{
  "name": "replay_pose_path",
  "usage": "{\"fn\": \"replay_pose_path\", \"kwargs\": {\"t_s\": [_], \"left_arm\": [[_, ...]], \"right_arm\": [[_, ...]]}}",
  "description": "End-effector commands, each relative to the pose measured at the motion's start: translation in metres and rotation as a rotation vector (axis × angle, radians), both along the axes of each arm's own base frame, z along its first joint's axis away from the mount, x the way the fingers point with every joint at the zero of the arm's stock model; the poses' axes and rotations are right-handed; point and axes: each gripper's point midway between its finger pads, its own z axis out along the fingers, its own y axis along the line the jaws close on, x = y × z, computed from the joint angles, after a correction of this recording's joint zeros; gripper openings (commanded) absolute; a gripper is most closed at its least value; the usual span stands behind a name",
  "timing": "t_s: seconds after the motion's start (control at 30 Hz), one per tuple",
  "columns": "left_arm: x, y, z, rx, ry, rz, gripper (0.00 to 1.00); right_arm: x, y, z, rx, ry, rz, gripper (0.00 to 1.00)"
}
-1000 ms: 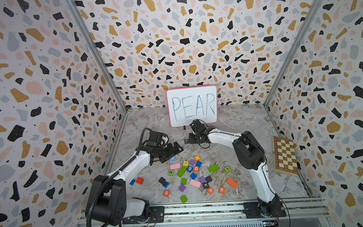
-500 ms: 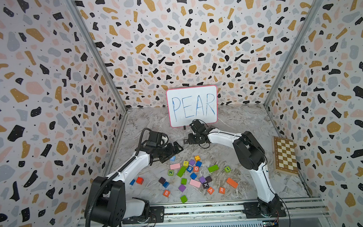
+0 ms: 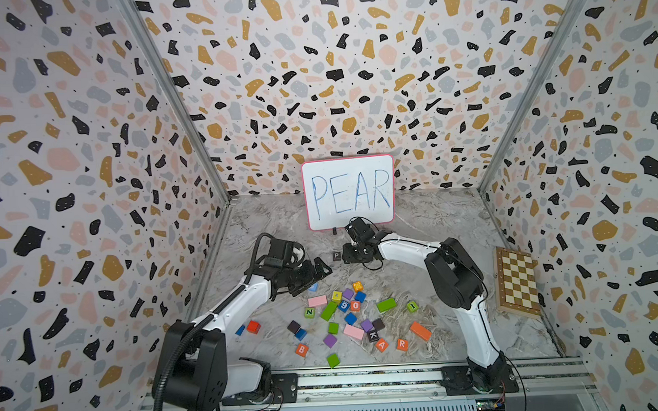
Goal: Spell the uppercase word “pear” with letter blocks
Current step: Pick up the letter block from the center of the board.
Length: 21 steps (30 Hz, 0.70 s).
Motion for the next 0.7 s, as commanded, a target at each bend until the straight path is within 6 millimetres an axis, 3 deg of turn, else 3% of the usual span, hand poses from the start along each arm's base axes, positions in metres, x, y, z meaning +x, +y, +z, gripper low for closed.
{"fn": "replay_pose_path", "kwargs": {"t_s": [0.0, 0.67], "left_arm": [[0.0007, 0.0, 0.0073, -0.018, -0.027, 0.006, 0.99], [-0.0015, -0.0014, 0.0099, -0.022, -0.036, 0.007, 0.99]], "right_arm": [[-0.0121, -0.0035, 0.0158, 0.001, 0.016, 0.006, 0.51], [-0.0174, -0.001, 0.0202, 0.008, 0.007, 0.015, 0.48]]}}
